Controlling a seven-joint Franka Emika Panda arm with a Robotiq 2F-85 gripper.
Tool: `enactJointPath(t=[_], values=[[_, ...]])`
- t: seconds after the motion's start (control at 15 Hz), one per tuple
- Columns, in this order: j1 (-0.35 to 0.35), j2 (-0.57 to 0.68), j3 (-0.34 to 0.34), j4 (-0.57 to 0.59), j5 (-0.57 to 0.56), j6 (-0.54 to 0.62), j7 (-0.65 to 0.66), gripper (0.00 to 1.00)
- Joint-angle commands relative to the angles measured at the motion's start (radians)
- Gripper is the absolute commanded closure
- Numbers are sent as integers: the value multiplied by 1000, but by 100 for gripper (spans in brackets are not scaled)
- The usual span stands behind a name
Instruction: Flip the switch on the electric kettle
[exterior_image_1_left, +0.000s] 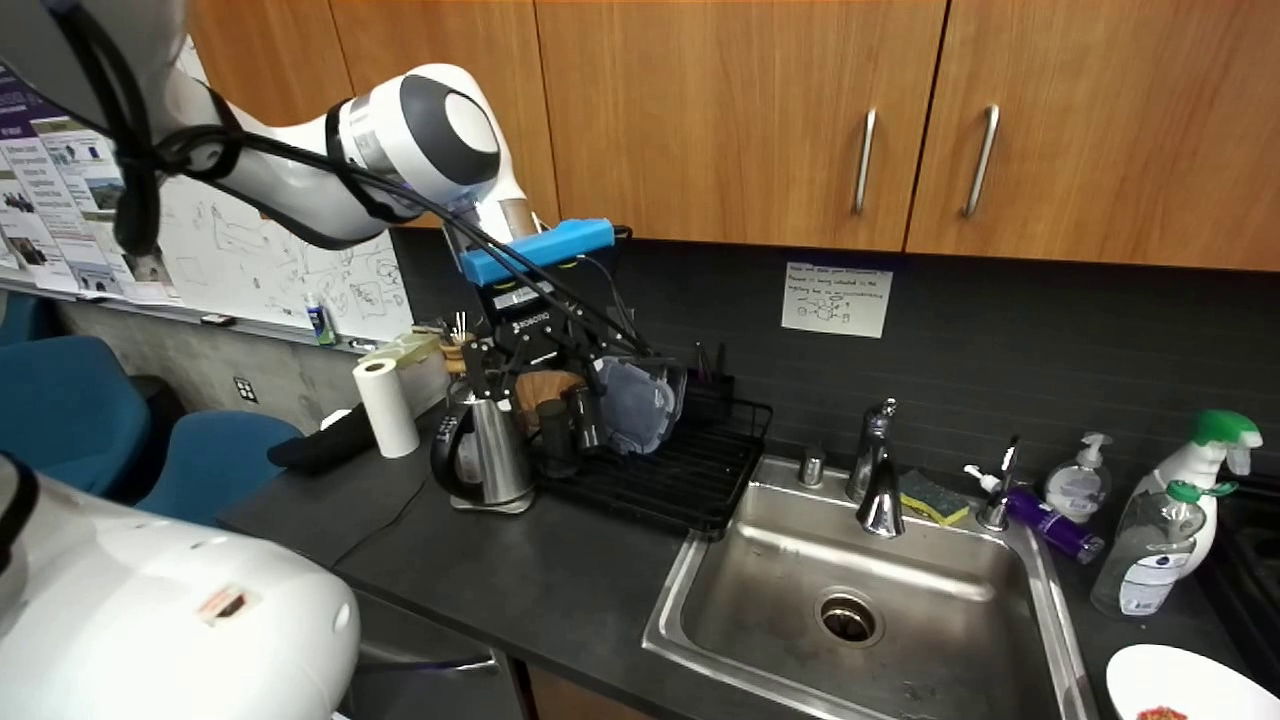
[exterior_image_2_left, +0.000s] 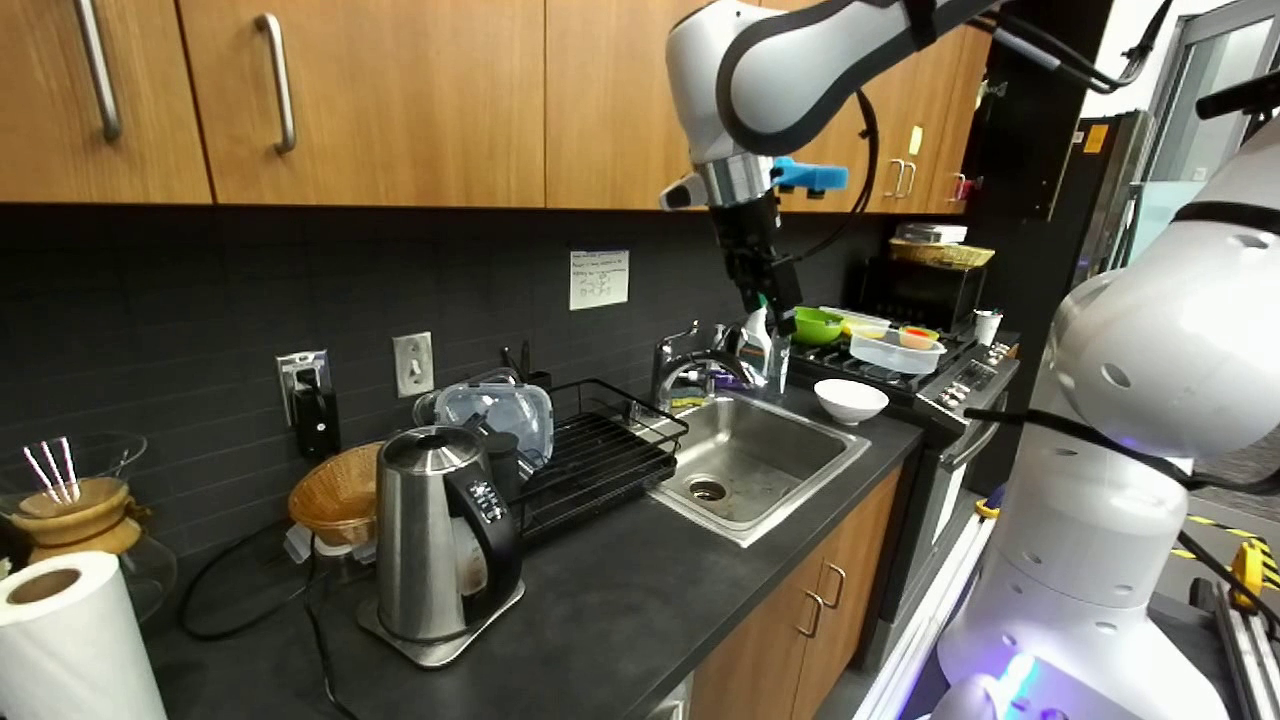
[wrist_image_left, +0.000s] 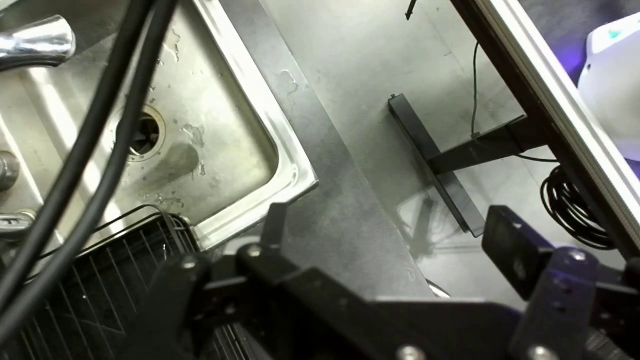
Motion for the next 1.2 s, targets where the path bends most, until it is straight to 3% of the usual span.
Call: enactJointPath(t=[0.0,0.27,0.53,0.87,1.13], values=[[4,0,-2,2,0,-4,1,0],[36,7,-7,-9,34,40,-53,0],[113,-19,-6,-39,153,157,-194,0],[191,-6,-26,-41,321,256,-409,0],[226,28,-46,-33,480,272,-623,0]])
